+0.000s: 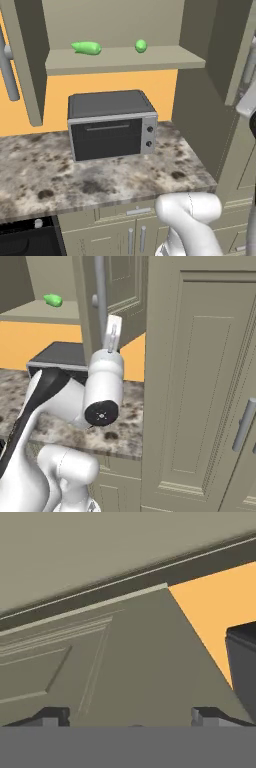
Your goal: Pick the corn, corn from the counter and place them in the cabinet. Then close the cabinet.
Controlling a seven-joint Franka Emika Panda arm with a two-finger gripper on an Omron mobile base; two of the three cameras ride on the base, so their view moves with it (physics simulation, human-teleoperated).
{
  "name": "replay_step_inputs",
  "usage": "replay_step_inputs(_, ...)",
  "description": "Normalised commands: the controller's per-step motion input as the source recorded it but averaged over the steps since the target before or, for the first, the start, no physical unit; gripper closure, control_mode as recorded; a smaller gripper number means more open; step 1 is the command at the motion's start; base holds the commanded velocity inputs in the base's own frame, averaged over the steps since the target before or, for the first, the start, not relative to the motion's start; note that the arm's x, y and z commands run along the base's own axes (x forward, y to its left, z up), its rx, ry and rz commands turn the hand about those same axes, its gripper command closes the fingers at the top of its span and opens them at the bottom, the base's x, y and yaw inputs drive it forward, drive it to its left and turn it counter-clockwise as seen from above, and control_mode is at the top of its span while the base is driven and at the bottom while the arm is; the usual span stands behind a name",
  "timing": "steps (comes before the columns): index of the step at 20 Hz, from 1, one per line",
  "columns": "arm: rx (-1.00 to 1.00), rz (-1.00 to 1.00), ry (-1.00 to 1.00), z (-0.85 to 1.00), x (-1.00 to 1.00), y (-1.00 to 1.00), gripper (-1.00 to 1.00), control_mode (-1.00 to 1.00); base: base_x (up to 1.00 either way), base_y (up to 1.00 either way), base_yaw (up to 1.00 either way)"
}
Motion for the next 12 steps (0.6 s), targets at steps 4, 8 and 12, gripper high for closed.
replay_step_inputs(4,0.07,0.04,-0.02,0.32,0.81,0.98,-1.0,-1.0,0.0,0.0,0.0)
replay_step_inputs(8,0.11,0.01,0.04,0.23,1.0,0.82,-1.0,-1.0,0.0,0.0,0.0)
replay_step_inputs(12,0.12,0.01,0.12,0.14,1.0,0.6,-1.0,-1.0,0.0,0.0,0.0)
